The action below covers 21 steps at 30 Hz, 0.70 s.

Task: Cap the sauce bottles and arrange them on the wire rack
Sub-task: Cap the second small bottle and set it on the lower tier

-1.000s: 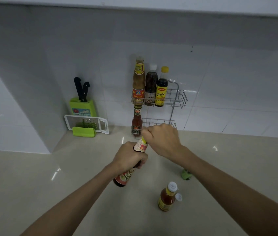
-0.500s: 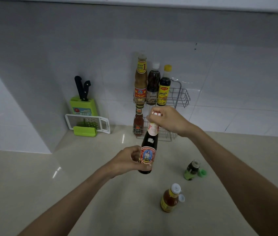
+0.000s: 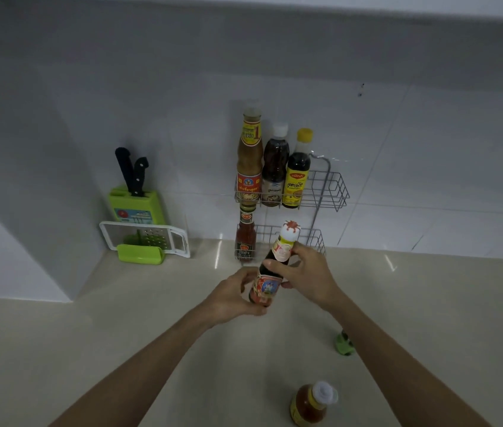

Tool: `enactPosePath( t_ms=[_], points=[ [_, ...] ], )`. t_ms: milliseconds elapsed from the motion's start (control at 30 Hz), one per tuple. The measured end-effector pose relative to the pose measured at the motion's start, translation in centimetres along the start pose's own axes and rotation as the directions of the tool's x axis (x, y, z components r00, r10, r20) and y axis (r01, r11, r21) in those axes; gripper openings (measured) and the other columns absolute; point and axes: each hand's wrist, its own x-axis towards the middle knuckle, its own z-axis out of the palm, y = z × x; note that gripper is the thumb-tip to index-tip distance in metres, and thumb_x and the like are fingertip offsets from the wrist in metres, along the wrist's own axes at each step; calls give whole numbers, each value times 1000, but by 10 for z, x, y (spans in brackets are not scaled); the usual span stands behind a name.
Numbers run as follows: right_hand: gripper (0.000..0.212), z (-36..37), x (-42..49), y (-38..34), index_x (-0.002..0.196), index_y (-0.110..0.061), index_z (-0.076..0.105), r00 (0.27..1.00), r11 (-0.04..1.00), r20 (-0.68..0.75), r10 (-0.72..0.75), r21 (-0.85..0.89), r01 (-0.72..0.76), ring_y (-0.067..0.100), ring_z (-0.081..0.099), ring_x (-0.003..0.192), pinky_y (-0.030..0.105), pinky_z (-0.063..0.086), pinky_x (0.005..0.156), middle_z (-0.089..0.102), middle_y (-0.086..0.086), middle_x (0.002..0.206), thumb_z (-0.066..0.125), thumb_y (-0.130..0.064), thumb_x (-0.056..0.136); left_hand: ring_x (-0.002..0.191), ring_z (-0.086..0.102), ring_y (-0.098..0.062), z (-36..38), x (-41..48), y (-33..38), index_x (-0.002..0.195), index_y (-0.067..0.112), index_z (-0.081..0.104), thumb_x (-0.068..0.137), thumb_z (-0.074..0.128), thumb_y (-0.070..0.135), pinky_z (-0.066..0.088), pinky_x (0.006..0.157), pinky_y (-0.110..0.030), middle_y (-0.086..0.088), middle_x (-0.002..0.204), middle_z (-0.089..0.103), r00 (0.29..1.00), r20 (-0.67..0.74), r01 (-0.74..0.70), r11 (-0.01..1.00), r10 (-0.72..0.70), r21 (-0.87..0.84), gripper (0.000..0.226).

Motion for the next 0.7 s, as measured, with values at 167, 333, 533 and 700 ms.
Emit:
enactPosePath(
  t_ms=[167, 333, 533, 700],
  points=[
    [25, 9, 49, 25, 93, -19, 62, 969, 995, -230, -91, -68, 78, -9, 60, 72, 10, 48, 64, 64, -12, 82, 80, -27, 76, 142, 29, -23, -33, 48, 11, 153, 21, 7, 81, 67, 5, 33, 97, -23, -3, 158, 24, 991, 26, 124, 985, -128, 119, 95],
    [26, 25, 90, 51, 98, -13, 64, 977, 998, -207, -61, -11, 60, -7, 60, 73, 5, 42, 61, 68, -9, 83, 77, -24, 79, 147, 19, -25, -48, 100, 13, 153, 12, -5, 82, 64, 2, 29, 107, -28, -7, 163, 5, 983, -33, 184, 981, -182, 59, 100],
    [24, 37, 124, 74, 98, -12, 62, 987, 996, -159, -28, -93, 13, 1, 59, 74, 5, 43, 63, 67, -4, 83, 75, -22, 80, 150, 13, -25, -58, 132, -3, 154, 20, -10, 80, 68, 6, 25, 116, -37, -3, 164, 2, 972, -30, 231, 971, -233, -57, 108],
    [42, 37, 149, 84, 111, -15, 60, 994, 969, -103, 23, -242, -48, 19, 67, 89, 31, 55, 75, 73, 3, 97, 75, -36, 79, 143, 26, -19, -53, 133, -14, 153, 24, 10, 78, 66, -1, 29, 107, -29, 0, 159, 23, 991, 21, 131, 984, -130, -120, 97]
  ],
)
